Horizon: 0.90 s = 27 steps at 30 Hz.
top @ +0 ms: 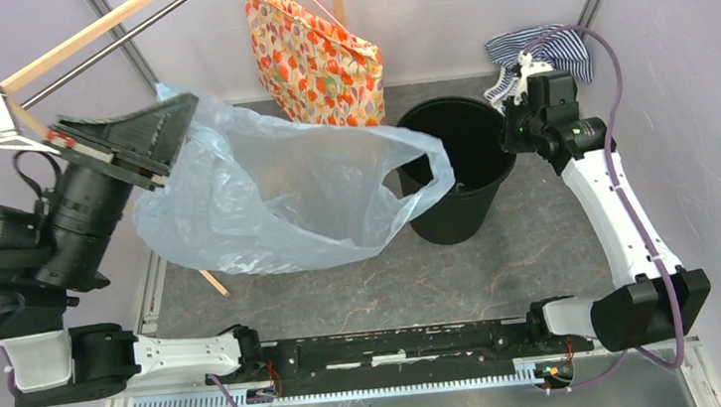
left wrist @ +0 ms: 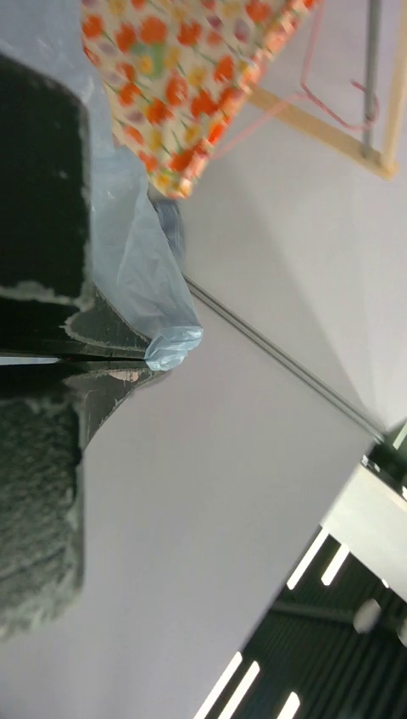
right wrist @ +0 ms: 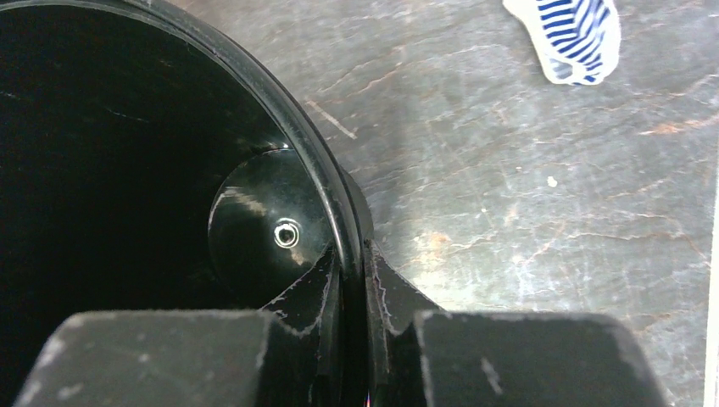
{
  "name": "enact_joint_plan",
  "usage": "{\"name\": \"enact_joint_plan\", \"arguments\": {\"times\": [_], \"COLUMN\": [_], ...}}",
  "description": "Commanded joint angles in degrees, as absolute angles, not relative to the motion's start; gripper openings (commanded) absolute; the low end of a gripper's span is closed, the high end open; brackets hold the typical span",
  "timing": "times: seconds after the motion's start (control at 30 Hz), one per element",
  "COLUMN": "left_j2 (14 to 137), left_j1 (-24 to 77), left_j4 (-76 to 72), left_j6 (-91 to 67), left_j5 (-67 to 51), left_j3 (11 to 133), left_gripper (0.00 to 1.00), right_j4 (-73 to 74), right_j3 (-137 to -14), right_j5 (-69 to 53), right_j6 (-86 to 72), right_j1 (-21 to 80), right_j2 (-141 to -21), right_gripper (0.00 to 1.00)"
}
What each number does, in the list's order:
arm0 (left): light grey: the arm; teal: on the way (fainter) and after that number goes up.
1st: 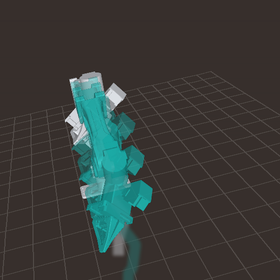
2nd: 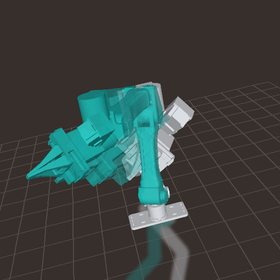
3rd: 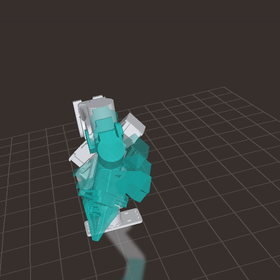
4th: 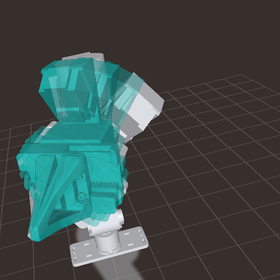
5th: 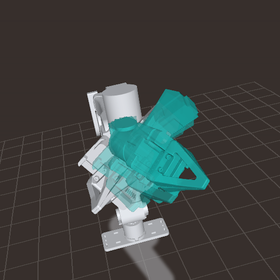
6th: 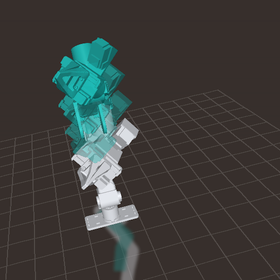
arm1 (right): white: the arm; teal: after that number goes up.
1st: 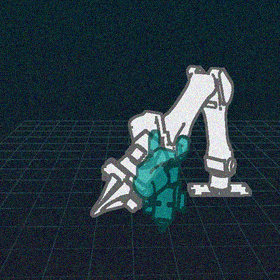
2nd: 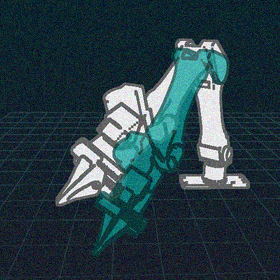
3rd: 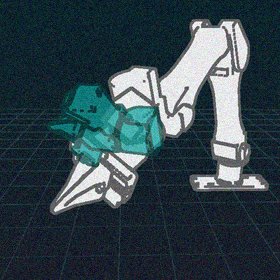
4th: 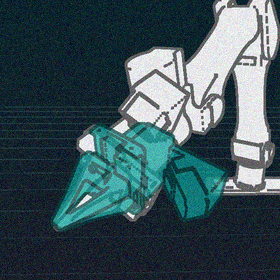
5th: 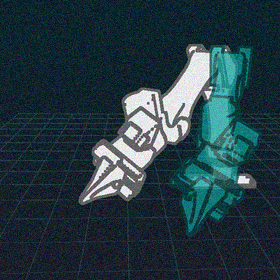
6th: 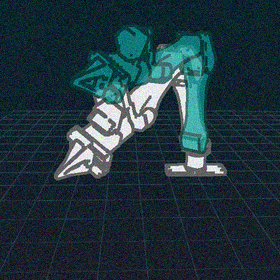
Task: Put the trash bags into the trash bin
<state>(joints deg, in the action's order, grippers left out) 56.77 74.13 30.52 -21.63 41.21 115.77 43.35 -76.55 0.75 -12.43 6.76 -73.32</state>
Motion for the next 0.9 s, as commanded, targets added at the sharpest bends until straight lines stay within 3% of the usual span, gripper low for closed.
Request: {"name": "enact_joint_plan", "arguments": {"times": [0.0,0.5,0.57,0.73,0.87], "left_j2": [62.7,78.0,79.3,81.6,82.6], "left_j1": [74.3,74.3,74.3,74.3,74.3], "left_j4": [18.9,1.6,0.3,-3.1,-4.6], "left_j6": [-15.7,-15.7,-15.9,-16.6,-16.7], "left_j5": [33.9,25.1,24.7,24.0,23.4], "left_j3": [120.3,129.3,129.7,130.2,130.6], "left_gripper": [0.02,0.02,0.02,0.02,0.02], "right_j4": [43.7,38.6,38.3,39.6,42.4], "right_j3": [-74.8,-67.8,-67.7,-69.6,-74.0], "right_j5": [-3.2,-6.2,-6.2,-4.5,-1.4], "right_j6": [-10.7,-15.0,-15.2,-15.2,-14.9], "right_j1": [10.5,22.7,22.7,22.7,22.8], "right_j2": [-70.9,-68.4,-67.9,-66.0,-64.2], "right_gripper": [0.00,0.00,0.07,0.41,0.55]}}
